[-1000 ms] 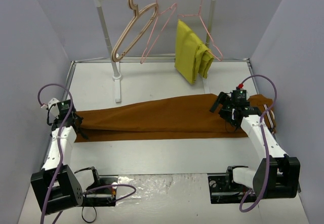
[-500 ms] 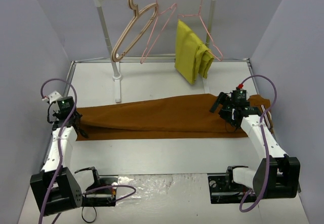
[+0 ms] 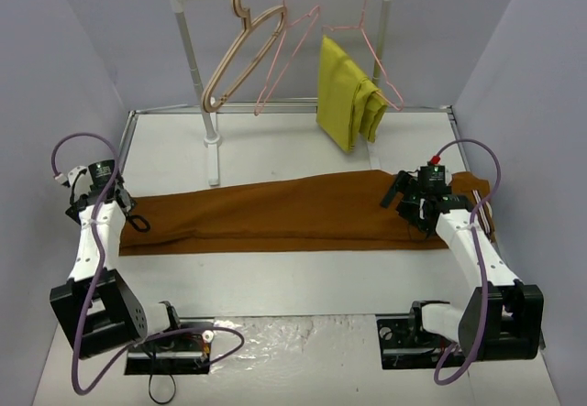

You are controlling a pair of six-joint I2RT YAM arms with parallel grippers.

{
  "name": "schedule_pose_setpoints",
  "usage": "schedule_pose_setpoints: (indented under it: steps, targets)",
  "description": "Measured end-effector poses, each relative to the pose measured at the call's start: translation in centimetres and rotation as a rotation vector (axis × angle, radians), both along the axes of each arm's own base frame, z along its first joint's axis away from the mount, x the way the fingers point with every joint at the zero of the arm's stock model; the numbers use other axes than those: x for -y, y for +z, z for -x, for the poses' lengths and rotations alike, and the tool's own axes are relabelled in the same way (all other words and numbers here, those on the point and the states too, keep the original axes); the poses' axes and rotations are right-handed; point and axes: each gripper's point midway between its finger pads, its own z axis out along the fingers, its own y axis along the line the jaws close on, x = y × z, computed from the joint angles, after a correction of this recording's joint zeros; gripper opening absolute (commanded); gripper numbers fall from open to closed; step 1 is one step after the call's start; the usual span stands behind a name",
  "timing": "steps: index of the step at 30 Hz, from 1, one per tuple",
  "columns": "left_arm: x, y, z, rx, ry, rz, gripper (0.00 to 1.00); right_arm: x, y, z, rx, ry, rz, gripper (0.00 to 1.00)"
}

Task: Place the trousers on the hanger
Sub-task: Fold the trousers at the center of the board.

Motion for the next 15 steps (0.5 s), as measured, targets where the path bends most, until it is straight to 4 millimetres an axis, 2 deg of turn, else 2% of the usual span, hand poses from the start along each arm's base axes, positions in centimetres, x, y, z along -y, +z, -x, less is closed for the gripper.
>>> schedule_pose_setpoints:
  steps: [4, 7, 10, 15]
  targets:
    - [1.1, 3.7, -2.1, 0.151, -0.064, 0.013, 0.75, -0.3, -0.3, 0.2, -0.009, 0.0, 0.02, 0.87]
    - [1.9, 4.4, -3.5, 0.204, -0.107, 0.04, 0.75, -1.8, -0.6, 0.4, -0.017, 0.038, 0.039, 0.84]
    - [2.4, 2.4, -5.0, 0.177, -0.141, 0.089, 0.75, -5.0, -1.5, 0.9, -0.047, 0.149, 0.074, 0.79]
    - [2.9, -2.6, -6.3, 0.052, -0.183, 0.17, 0.77, -12.3, -2.0, 1.7, -0.002, 0.448, 0.1, 0.66]
